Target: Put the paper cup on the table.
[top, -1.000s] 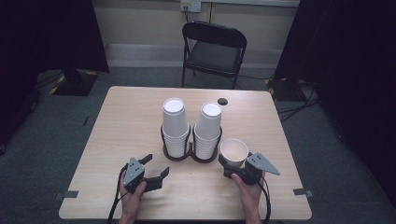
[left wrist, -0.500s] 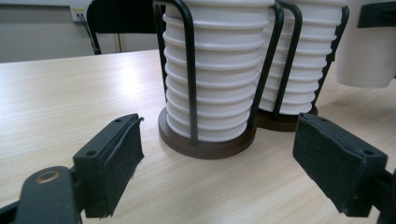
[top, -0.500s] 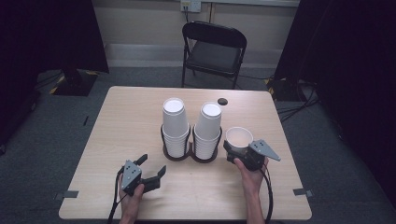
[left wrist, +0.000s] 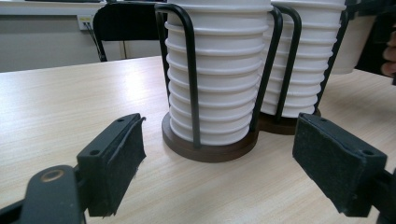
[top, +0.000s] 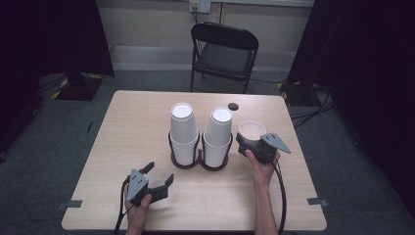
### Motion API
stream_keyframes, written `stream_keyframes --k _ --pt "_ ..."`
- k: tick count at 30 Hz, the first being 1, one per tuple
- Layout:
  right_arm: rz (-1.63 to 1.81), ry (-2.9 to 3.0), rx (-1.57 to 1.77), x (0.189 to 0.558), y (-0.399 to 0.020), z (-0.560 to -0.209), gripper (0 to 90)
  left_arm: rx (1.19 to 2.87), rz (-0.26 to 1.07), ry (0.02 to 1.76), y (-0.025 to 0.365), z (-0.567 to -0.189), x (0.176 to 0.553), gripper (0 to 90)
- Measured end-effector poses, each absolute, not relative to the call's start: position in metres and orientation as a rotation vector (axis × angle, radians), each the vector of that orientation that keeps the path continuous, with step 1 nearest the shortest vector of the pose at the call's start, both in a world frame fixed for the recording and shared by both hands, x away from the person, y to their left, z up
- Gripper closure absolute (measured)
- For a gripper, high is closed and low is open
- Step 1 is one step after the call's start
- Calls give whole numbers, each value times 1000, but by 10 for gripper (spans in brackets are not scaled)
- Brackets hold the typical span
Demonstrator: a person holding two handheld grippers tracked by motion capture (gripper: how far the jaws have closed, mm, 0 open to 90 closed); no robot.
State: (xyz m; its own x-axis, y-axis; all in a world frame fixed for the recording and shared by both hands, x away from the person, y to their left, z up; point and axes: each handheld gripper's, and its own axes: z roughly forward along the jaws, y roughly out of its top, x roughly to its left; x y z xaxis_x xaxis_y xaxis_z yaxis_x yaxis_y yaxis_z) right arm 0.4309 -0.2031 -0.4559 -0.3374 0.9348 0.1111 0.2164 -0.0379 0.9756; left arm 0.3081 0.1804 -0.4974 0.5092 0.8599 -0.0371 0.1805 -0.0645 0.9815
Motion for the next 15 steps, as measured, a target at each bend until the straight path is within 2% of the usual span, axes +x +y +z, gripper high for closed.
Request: stream_keyframes --k 8,15 --pt "1386 1615 1208 453 -199 -457 112 1552 712 916 181 -498 307 165" --pt "1362 1633 1252 463 -201 -471 111 1555 716 914 181 -498 307 169"
